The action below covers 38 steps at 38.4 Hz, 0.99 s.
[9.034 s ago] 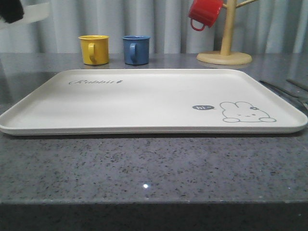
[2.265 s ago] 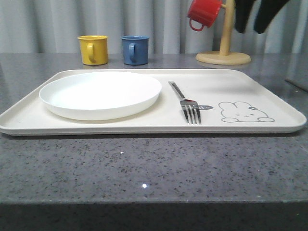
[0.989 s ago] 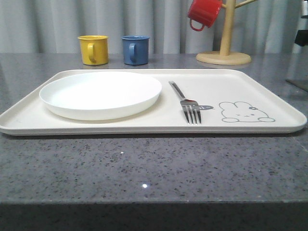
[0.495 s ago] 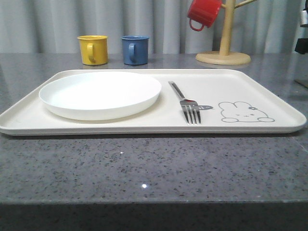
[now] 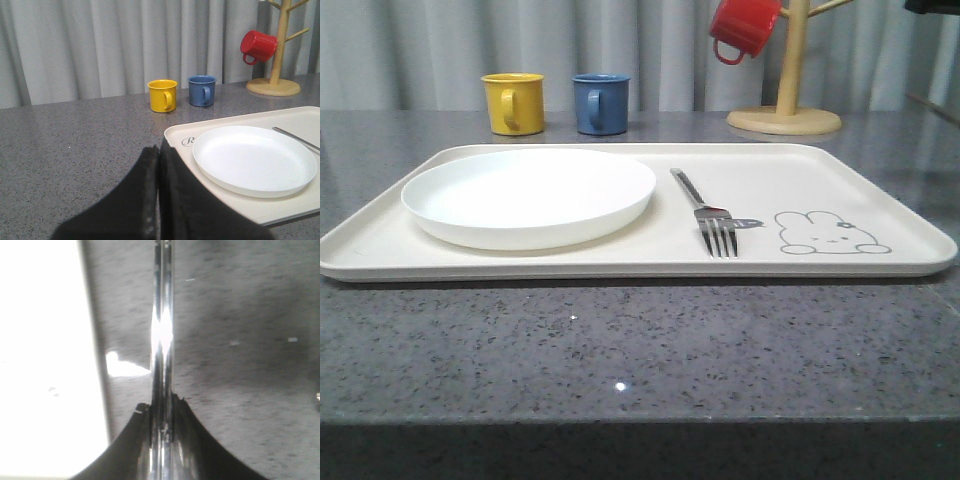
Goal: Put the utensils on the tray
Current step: 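Grasp the chopsticks with the right gripper and carry them over the tray, then lower the chopsticks beside the fork, open and lift the right gripper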
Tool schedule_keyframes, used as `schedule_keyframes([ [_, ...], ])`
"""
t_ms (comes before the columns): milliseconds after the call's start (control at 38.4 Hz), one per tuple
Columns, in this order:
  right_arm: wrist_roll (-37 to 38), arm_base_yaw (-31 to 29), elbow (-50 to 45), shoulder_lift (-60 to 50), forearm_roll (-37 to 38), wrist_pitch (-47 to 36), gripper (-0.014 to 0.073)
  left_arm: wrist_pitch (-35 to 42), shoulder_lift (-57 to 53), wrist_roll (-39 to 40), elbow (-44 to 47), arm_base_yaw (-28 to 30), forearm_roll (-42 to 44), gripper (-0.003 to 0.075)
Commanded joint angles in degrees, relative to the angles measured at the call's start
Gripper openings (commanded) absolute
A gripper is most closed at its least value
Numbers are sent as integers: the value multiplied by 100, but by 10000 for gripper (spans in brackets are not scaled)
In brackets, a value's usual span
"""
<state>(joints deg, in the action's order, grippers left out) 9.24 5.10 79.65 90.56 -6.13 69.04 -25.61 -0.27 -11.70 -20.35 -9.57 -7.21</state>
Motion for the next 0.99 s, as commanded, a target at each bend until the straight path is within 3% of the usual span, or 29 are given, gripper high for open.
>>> schedule_keyframes([
  [0, 317, 505, 184, -196, -50, -135, 45, 443, 44, 67, -152, 9, -81, -18],
  [130, 731, 1266, 215, 52, -153, -571, 45, 443, 44, 67, -152, 9, -81, -18],
  [260, 1122, 1594, 541, 480, -192, -639, 45, 443, 44, 67, -152, 9, -81, -18],
  [833, 1427, 1611, 790, 1017, -296, -638, 48, 443, 44, 67, -152, 9, -81, -18],
  [963, 1427, 1611, 790, 1019, -286, -644, 89, 443, 44, 67, -152, 9, -81, -18],
])
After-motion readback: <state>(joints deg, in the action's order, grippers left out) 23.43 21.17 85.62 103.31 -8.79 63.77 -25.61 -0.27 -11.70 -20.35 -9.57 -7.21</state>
